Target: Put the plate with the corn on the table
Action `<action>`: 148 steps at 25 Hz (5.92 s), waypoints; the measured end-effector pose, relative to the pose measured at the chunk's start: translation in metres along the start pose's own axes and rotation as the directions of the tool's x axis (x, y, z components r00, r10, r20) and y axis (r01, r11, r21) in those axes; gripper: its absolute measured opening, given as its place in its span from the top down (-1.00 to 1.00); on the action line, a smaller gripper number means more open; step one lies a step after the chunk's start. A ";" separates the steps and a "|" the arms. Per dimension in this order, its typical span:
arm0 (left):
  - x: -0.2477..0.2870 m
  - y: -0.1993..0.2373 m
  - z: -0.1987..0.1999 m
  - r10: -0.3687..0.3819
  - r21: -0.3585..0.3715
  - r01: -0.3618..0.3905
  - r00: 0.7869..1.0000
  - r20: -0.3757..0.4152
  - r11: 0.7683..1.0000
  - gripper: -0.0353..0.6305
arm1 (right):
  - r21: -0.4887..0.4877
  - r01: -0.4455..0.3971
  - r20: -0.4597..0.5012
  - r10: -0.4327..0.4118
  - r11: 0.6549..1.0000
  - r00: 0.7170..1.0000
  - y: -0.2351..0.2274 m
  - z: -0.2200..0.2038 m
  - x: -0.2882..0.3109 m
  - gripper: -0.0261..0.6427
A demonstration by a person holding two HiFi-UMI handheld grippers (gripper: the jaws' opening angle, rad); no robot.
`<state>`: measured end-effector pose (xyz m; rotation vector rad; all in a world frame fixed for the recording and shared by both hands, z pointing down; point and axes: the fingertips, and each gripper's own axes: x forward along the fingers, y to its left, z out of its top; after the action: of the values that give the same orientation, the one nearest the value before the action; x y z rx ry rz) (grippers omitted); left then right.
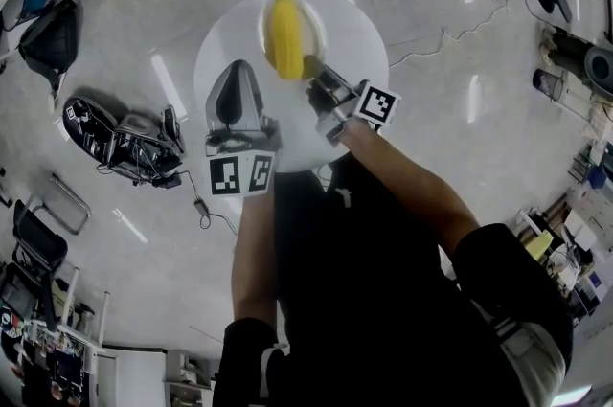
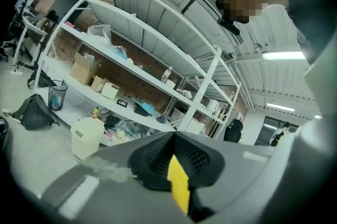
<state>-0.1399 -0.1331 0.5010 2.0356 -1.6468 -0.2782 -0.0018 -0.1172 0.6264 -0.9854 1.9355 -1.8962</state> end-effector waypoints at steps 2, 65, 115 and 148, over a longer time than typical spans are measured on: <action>0.001 0.003 -0.002 0.006 -0.004 -0.006 1.000 0.000 1.000 0.88 | 0.001 0.005 -0.002 -0.005 1.000 1.000 -0.006 0.000 0.001 0.78; -0.001 0.022 -0.034 0.039 -0.061 -0.039 0.999 -0.004 0.997 0.88 | 0.081 0.283 -0.056 -0.279 0.956 0.959 -0.095 -0.010 0.016 0.78; -0.014 0.012 -0.025 0.039 -0.072 -0.037 0.999 0.035 0.997 0.88 | 0.069 0.466 -0.112 -0.458 0.882 0.882 -0.102 -0.015 0.000 0.56; -0.030 0.000 -0.023 0.033 -0.077 -0.028 0.998 0.058 0.997 0.88 | 0.068 0.477 -0.108 -0.469 0.876 0.877 -0.102 -0.021 -0.020 0.44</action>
<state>-0.1367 -0.0989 0.5166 1.9616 -1.6757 -0.3882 0.0289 -0.0796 0.7204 -1.4785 1.7406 -2.2959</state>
